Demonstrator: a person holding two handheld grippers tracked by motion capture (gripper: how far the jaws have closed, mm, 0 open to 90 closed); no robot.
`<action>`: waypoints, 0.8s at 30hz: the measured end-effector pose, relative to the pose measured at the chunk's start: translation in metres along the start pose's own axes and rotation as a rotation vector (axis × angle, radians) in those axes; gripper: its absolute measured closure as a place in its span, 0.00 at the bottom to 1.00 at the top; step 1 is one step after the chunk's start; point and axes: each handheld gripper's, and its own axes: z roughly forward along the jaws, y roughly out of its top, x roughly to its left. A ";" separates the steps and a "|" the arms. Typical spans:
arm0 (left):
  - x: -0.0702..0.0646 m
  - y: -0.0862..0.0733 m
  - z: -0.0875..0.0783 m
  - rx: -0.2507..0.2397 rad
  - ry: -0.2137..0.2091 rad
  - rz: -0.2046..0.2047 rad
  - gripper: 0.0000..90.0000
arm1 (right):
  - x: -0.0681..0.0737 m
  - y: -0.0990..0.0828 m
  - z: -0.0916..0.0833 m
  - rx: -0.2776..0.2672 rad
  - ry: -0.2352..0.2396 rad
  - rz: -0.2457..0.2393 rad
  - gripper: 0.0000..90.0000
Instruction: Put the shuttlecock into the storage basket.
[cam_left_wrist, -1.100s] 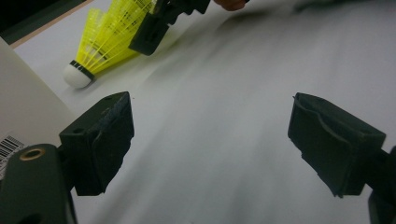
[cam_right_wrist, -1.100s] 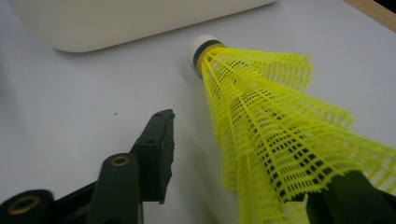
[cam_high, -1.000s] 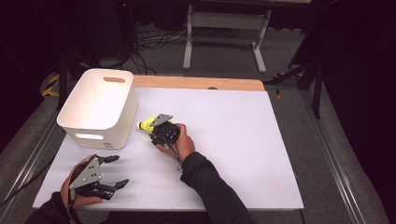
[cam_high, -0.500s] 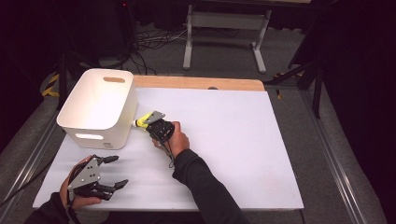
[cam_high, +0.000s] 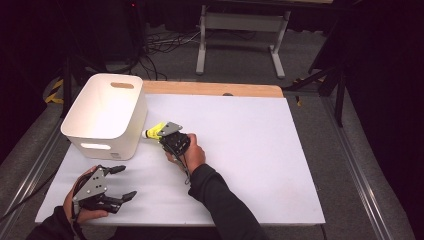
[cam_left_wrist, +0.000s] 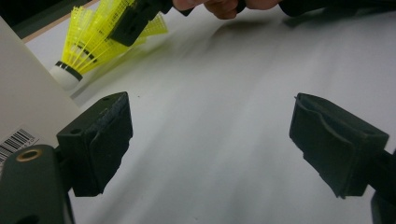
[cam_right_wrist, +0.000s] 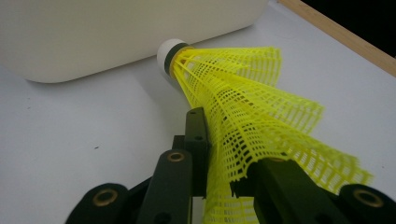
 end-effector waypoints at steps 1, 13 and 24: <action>0.000 0.000 0.000 0.002 0.000 0.001 0.15 | -0.001 -0.001 -0.003 -0.005 0.007 0.008 0.90; 0.006 0.010 0.019 0.026 0.012 0.003 0.14 | -0.005 -0.024 -0.062 -0.076 0.060 -0.009 0.90; 0.004 0.036 0.069 0.067 -0.066 0.034 0.16 | -0.004 -0.050 -0.104 -0.099 0.113 -0.033 0.89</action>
